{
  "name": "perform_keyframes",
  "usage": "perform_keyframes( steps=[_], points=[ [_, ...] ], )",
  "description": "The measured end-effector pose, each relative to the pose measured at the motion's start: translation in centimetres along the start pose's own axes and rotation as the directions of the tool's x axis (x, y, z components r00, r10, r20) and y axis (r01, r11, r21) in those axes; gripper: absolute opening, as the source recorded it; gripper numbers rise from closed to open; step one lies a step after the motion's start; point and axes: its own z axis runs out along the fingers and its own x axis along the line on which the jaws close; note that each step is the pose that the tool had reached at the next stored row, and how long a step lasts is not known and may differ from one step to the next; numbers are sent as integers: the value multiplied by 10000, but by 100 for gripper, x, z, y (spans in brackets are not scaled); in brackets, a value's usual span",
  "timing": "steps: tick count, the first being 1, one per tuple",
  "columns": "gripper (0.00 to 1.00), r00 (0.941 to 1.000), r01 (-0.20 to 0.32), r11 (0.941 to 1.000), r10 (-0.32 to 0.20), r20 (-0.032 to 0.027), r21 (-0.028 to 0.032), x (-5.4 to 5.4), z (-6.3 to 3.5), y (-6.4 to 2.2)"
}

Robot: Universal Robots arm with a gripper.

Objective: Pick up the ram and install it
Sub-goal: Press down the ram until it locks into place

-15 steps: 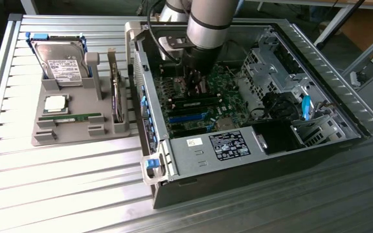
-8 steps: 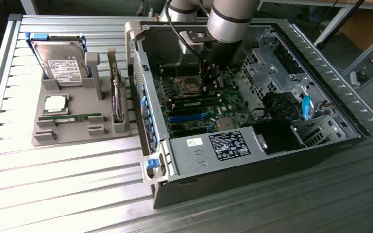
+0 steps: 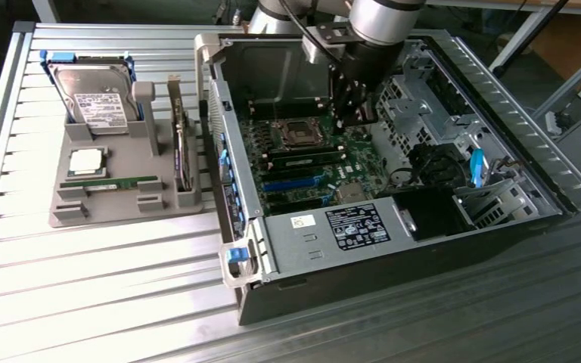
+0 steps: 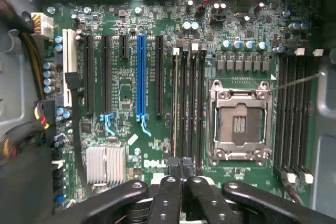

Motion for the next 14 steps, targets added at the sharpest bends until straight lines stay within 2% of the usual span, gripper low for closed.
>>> perform_keyframes(
  steps=[4,9,14],
  points=[
    [9,10000,0,10000,0,0,1,3,-175,-142],
    [9,10000,1,10000,-1,7,-10,3,-214,-323],
    [9,10000,1,10000,-1,6,-13,3,-216,-343]
  ],
)
